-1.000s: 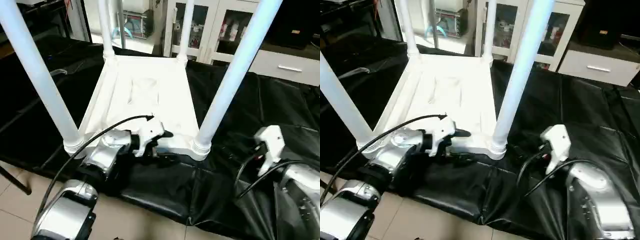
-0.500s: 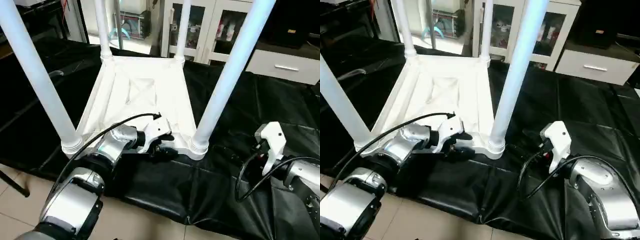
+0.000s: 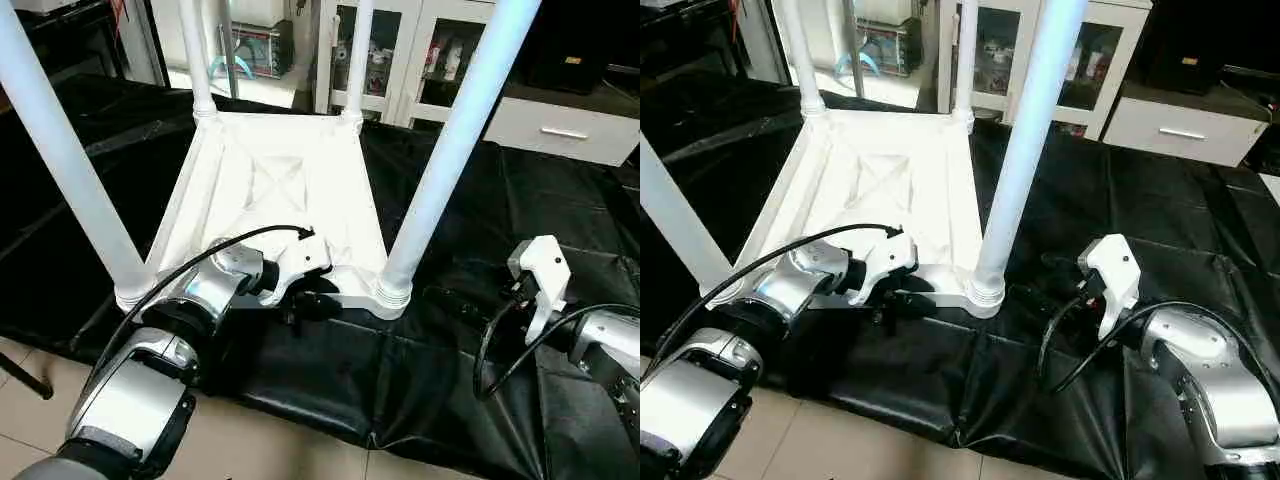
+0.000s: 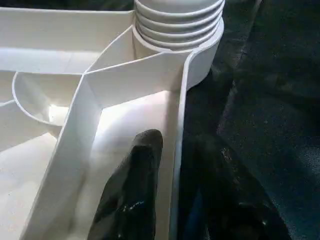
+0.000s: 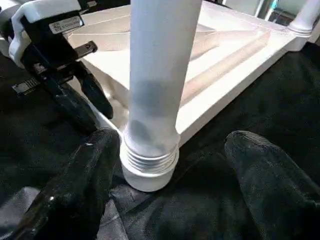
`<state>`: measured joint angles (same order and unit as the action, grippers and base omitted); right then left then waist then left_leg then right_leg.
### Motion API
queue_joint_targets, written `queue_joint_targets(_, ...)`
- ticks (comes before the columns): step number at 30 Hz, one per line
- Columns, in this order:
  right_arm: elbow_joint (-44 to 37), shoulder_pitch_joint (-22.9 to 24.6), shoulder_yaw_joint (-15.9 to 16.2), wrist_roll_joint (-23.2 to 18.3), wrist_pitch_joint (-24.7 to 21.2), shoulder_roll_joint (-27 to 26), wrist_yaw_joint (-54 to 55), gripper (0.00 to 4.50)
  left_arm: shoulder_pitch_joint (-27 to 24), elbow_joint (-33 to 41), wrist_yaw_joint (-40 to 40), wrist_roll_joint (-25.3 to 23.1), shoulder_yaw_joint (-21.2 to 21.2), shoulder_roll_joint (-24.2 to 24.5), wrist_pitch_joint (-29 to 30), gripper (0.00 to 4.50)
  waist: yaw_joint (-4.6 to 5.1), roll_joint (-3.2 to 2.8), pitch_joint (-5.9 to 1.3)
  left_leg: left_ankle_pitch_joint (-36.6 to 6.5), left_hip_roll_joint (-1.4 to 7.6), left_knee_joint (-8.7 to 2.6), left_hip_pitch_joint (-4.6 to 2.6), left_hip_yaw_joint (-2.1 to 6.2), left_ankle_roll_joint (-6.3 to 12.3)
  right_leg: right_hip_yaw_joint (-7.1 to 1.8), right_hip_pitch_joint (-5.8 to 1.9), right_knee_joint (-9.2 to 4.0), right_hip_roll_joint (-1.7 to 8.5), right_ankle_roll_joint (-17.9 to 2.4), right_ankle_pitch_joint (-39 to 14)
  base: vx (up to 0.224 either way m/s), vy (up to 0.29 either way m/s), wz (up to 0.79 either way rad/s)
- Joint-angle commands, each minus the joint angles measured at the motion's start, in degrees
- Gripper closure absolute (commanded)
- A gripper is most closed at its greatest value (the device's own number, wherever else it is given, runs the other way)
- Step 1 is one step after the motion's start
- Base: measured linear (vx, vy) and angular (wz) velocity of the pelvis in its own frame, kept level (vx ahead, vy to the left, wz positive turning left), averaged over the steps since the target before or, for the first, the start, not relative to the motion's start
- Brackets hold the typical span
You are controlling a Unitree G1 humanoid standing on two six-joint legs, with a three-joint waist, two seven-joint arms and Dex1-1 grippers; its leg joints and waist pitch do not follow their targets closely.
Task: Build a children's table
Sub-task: Rotate table base, then rotate leg to tighten
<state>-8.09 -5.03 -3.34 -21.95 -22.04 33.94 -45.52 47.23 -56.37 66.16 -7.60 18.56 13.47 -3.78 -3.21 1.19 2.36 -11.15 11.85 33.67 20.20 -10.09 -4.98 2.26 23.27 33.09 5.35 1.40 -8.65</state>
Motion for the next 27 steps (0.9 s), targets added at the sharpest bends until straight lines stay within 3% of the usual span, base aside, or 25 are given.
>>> queue_joint_targets(1, 0.84, -0.67, 0.21, 0.19, -0.04, 0.83, -0.72, 0.79, -1.65, -0.02, 1.63, -1.33, 1.86, -0.14, 1.73, 3.53, -0.22, 1.13, -3.07, -14.42, 0.97, -4.34, 0.09, -0.16, 3.39, -1.3, -2.49, -3.7, 2.31, -12.01, -18.19, 0.0, 0.0, 0.0)
queue_joint_targets(8, 1.92, 0.25, 1.66, -0.09, 1.37, 2.73, -6.17, 0.79, -5.85, 5.39, 4.61, -0.47, 3.05, -0.18, 1.17, 4.03, -0.33, 1.14, -3.24, -12.32, 1.16, -4.11, 0.12, -0.26, 4.55, -1.33, -2.77, -3.18, 2.33, -13.89, -13.49, 0.0, 0.0, 0.0)
queue_joint_targets(14, 4.12, 0.53, 4.96, 2.04, 4.18, 1.74, -7.82, 0.79, -10.62, 13.92, 8.01, 2.4, 3.52, 0.05, 1.18, 4.48, -0.27, 1.38, -3.16, -12.29, 1.3, -4.11, 0.0, -0.43, 4.96, -1.38, -2.47, -3.14, 2.26, -14.12, -13.6, 0.0, 0.0, 0.0)
queue_joint_targets(21, 7.84, -1.32, 8.62, 4.33, 7.15, 1.44, -11.27, 0.79, -12.41, 17.23, 9.96, 1.95, 4.9, 0.7, 1.4, 4.48, -0.23, 1.47, -2.7, -15.58, 1.23, -4.47, -0.06, -0.39, 3.81, -1.42, -2.11, -3.8, 2.3, -11.49, -19.7, 0.0, 0.0, 0.0)
queue_joint_targets(27, 10.45, -2.47, 9.76, 5.15, 8.9, 2.18, -13.44, 0.79, -14.02, 20.28, 11.13, 1.26, 6.15, 1.88, 2.79, 4.48, -0.13, 1.42, -2.88, -13.56, 1.29, -4.36, 0.07, -0.41, 4.32, -1.42, -2.27, -3.3, 2.24, -12.51, -15.89, 0.0, 0.0, 0.0)
